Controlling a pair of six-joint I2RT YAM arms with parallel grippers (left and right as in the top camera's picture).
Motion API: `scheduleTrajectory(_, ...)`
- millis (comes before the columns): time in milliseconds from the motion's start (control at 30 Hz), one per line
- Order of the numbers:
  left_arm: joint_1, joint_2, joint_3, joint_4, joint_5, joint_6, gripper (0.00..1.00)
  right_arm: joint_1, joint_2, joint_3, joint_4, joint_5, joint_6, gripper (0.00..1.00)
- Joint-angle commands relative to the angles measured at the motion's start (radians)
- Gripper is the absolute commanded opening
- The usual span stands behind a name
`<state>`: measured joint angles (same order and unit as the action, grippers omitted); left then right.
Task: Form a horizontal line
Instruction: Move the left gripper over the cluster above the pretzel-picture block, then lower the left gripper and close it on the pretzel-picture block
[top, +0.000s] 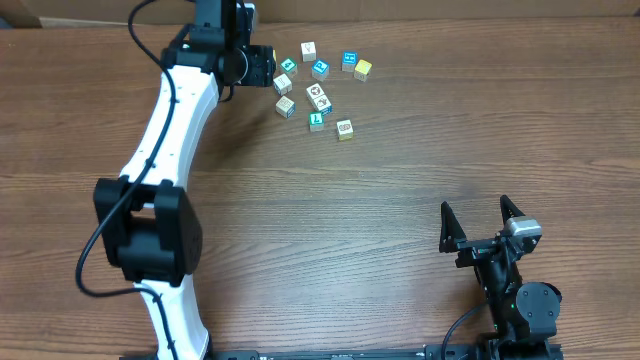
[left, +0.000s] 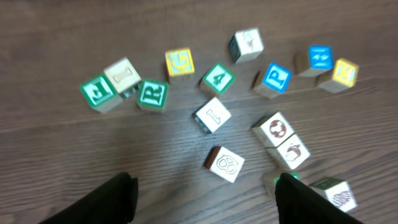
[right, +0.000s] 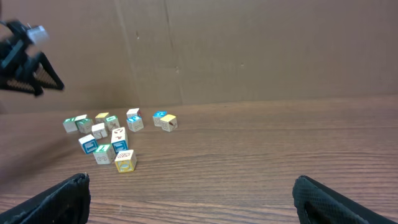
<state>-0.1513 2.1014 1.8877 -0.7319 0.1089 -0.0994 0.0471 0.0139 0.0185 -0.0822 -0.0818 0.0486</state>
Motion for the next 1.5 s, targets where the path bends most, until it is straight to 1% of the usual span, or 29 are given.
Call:
scheduleTrajectory(0, -0.019, 0.089, 0.013, 0.000, 0.026, 0.038, 0.66, -0.003, -0.011, -0.010, 0.005, -0.006, -0.005, 1.00)
scheduleTrajectory(167, -0.048, 0.143, 0.013, 0.009, 0.022, 0.106, 0.67, -0.003, -0.011, -0.010, 0.005, -0.006, -0.005, 1.00)
scheduleTrajectory(267, -0.067, 0.154, 0.013, 0.010, 0.008, 0.158, 0.72, -0.003, -0.011, -0.010, 0.005, -0.006, -0.005, 1.00)
scheduleTrajectory(400, -0.081, 0.156, 0.013, 0.011, -0.015, 0.193, 0.73, -0.003, -0.011, -0.010, 0.005, -0.006, -0.005, 1.00)
scheduleTrajectory(567, -0.084, 0.165, 0.005, 0.011, -0.016, 0.193, 0.72, -0.003, -0.011, -0.010, 0.005, -0.006, -0.005, 1.00)
scheduleTrajectory(667, -0.084, 0.182, 0.004, 0.012, -0.044, 0.193, 0.72, -0.003, -0.011, -0.010, 0.005, -0.006, -0.005, 1.00)
scheduleTrajectory(833, -0.084, 0.218, 0.004, 0.030, -0.056, 0.193, 0.75, -0.003, -0.011, -0.010, 0.005, -0.006, -0.005, 1.00)
scheduleTrajectory(867, -0.085, 0.227, 0.004, 0.033, -0.057, 0.194, 0.74, -0.003, -0.011, -0.010, 0.005, -0.006, -0.005, 1.00)
scheduleTrajectory(933, -0.086, 0.232, 0.004, 0.034, -0.056, 0.193, 0.64, -0.003, -0.011, -0.010, 0.005, -0.006, -0.005, 1.00)
scheduleTrajectory(967, -0.086, 0.232, 0.004, 0.034, -0.057, 0.193, 0.63, -0.003, -0.011, -0.010, 0.005, -0.006, -0.005, 1.00)
scheduleTrajectory(1233, -0.086, 0.233, 0.004, 0.071, -0.056, 0.193, 0.63, -0.003, -0.011, -0.010, 0.005, -0.006, -0.005, 1.00)
scheduleTrajectory(1333, -0.086, 0.233, 0.004, 0.075, -0.056, 0.189, 0.61, -0.003, -0.011, -0.010, 0.005, -0.006, -0.005, 1.00)
scheduleTrajectory(1367, -0.086, 0.234, 0.003, 0.074, -0.056, 0.188, 0.57, -0.003, -0.011, -0.010, 0.005, -0.006, -0.005, 1.00)
scheduleTrajectory(1467, -0.088, 0.235, -0.003, 0.074, -0.056, 0.188, 0.58, -0.003, -0.011, -0.010, 0.005, -0.006, -0.005, 1.00)
